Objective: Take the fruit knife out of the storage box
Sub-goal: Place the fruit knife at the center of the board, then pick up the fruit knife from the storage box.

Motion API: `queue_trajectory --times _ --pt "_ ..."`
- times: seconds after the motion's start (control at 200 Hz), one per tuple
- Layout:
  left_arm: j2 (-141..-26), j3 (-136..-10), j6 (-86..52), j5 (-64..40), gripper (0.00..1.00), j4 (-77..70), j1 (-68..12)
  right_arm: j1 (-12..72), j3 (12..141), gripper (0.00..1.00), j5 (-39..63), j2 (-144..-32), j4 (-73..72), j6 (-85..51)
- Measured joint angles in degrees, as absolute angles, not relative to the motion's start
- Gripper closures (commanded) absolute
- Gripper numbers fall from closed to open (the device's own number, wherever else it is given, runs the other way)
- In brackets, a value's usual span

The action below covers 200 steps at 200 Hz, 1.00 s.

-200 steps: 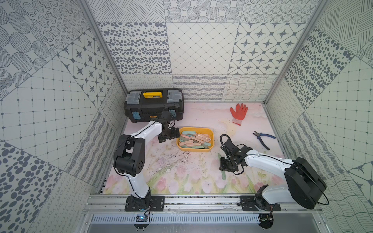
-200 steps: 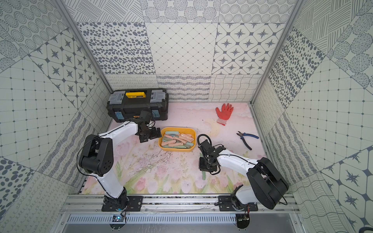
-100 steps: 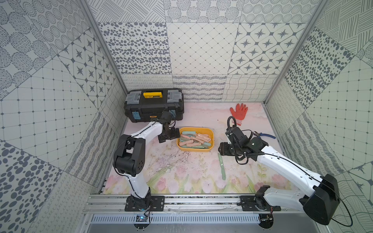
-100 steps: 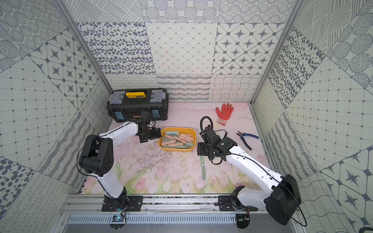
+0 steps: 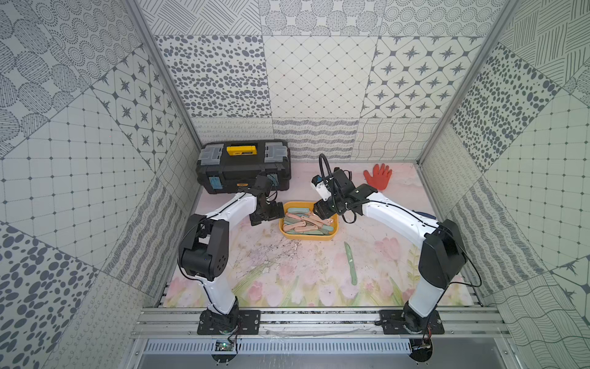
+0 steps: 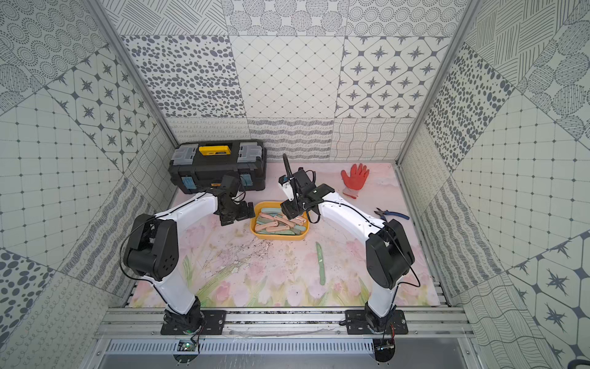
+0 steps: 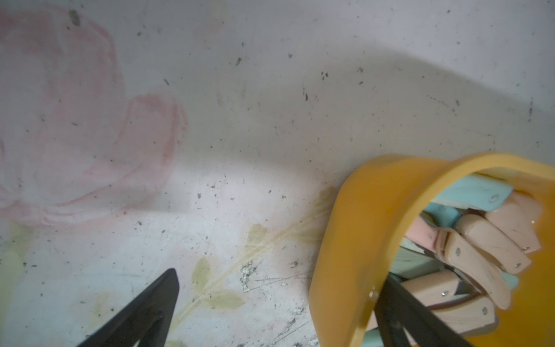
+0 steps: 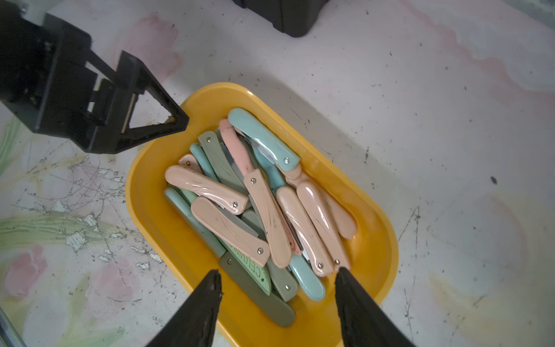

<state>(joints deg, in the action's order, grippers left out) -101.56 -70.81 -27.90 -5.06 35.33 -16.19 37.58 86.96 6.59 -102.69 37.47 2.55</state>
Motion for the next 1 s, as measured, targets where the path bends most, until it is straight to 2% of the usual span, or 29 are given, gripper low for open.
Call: queue_trajectory --times 0.2,0.435,1.001 --pt "-101.56 -70.78 -27.9 -5.04 0.02 35.31 -16.19 36.49 95.22 0.4 12.45 -108.92 41.47 10.9" --pt "-101.56 -70.78 -27.9 -5.06 0.02 35.31 -16.19 36.18 101.58 0.44 16.78 -116.51 47.4 14.5" --pt "-101.6 -70.78 -27.9 -5.08 0.02 35.29 -16.19 36.36 103.59 0.44 17.34 -121.69 53.19 16.97"
